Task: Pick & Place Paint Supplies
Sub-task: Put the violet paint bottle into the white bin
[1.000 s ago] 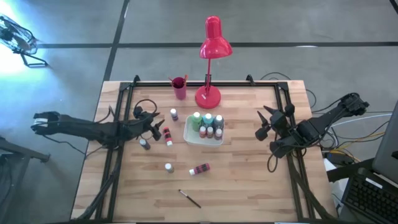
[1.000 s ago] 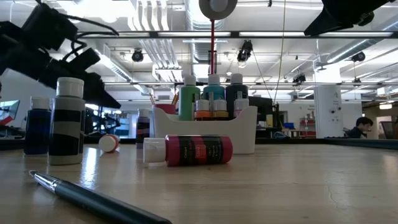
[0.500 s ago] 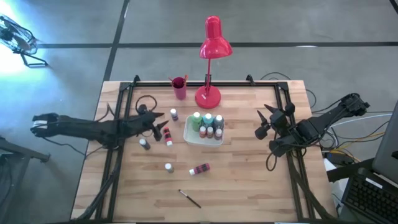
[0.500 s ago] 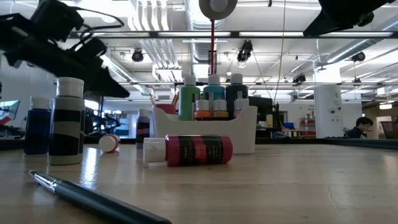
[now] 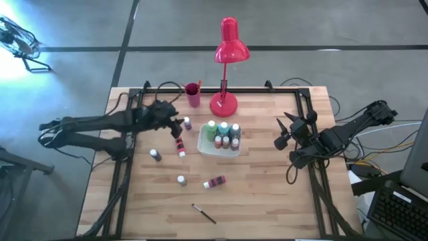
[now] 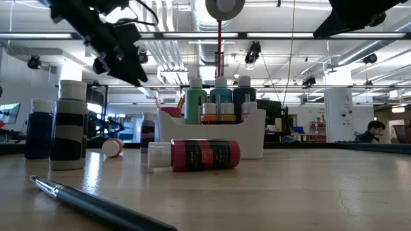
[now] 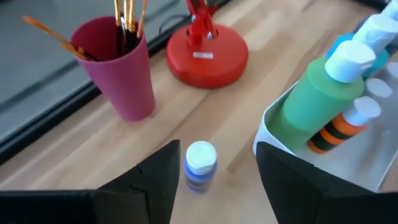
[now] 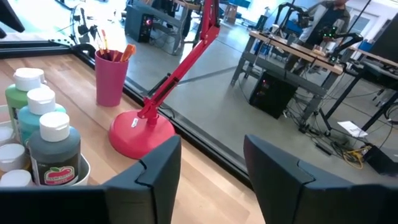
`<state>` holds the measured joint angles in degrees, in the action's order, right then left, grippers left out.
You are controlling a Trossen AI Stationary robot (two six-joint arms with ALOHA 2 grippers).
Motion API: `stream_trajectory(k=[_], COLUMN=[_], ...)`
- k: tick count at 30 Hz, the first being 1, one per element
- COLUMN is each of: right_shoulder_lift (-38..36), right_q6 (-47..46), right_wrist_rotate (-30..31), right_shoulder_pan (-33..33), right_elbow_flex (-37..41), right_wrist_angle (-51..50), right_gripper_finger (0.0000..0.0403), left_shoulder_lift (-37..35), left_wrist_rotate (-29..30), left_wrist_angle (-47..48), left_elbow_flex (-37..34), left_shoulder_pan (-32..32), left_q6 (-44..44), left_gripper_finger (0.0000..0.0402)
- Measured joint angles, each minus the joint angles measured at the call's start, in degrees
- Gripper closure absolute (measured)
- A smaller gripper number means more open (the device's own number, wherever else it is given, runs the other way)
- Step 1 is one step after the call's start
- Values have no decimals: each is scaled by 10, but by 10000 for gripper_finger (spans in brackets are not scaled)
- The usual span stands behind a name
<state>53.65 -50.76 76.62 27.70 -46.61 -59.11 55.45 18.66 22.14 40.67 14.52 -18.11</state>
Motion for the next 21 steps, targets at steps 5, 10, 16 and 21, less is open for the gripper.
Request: stream_trajectory(k=[5, 10, 16, 21], right_shoulder_lift=[0, 0, 0, 0], right_q6=[3, 5, 13, 13], right_wrist_rotate=[-1, -2, -5, -6], right_shoulder_pan=[0, 0, 0, 0], right_elbow_flex=[0, 0, 0, 0], right_wrist_angle=[0, 0, 0, 0], right_gripper_finger=[243, 251, 248, 233], left_shoulder_lift=[86, 164, 219, 242], left_wrist_rotate=[-15, -17, -34, -131], left_wrist_angle=[78, 160, 204, 221], left_elbow_flex=[86, 160, 208, 222], left_shoulder_pan=[6, 16, 49, 82], left_q6=[-27, -33, -30, -31], left_gripper_finger=[186, 186, 186, 186])
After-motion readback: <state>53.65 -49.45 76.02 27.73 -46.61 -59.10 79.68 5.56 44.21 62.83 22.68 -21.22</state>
